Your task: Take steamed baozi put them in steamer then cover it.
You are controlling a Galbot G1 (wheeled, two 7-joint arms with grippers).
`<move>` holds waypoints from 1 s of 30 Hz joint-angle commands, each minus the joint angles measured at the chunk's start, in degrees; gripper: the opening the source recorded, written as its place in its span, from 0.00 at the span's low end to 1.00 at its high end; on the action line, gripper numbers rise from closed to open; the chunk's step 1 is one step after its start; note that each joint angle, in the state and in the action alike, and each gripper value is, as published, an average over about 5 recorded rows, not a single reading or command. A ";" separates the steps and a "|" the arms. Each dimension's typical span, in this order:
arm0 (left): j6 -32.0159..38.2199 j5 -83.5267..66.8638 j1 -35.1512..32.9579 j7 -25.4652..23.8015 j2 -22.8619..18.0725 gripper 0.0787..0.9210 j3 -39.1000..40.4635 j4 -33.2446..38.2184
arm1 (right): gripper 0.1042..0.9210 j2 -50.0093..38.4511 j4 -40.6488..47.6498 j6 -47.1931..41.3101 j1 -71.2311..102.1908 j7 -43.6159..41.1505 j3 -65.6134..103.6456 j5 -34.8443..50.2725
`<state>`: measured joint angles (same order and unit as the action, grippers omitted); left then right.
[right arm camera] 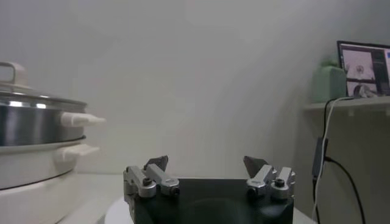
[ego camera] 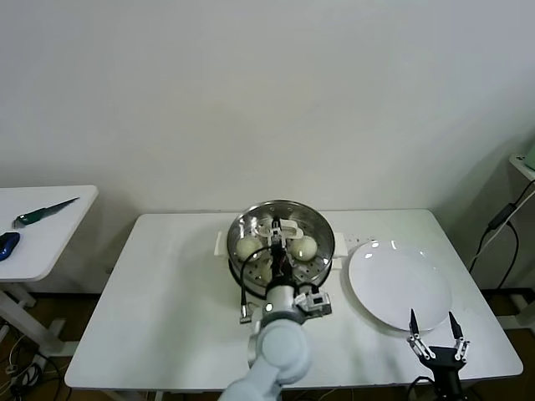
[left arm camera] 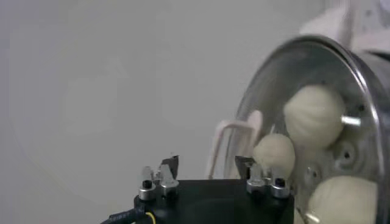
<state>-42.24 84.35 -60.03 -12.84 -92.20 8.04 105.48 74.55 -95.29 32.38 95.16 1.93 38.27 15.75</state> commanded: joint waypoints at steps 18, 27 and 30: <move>25.95 -63.38 -18.15 20.59 18.09 0.88 -29.12 20.71 | 0.88 -0.40 -1.35 -0.61 -0.81 2.08 -1.96 0.32; 43.11 -103.51 -31.65 18.24 23.65 0.88 -57.79 11.45 | 0.88 -0.17 -0.14 -0.35 -1.31 2.26 -2.94 1.79; 46.12 -106.17 -34.48 16.23 23.08 0.88 -57.93 7.99 | 0.88 -0.12 -0.21 -0.37 -1.28 2.30 -3.04 2.05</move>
<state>-4.92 -3.64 -88.04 2.33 -74.82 -37.45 112.82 74.35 -95.80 31.82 94.05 4.04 35.71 16.84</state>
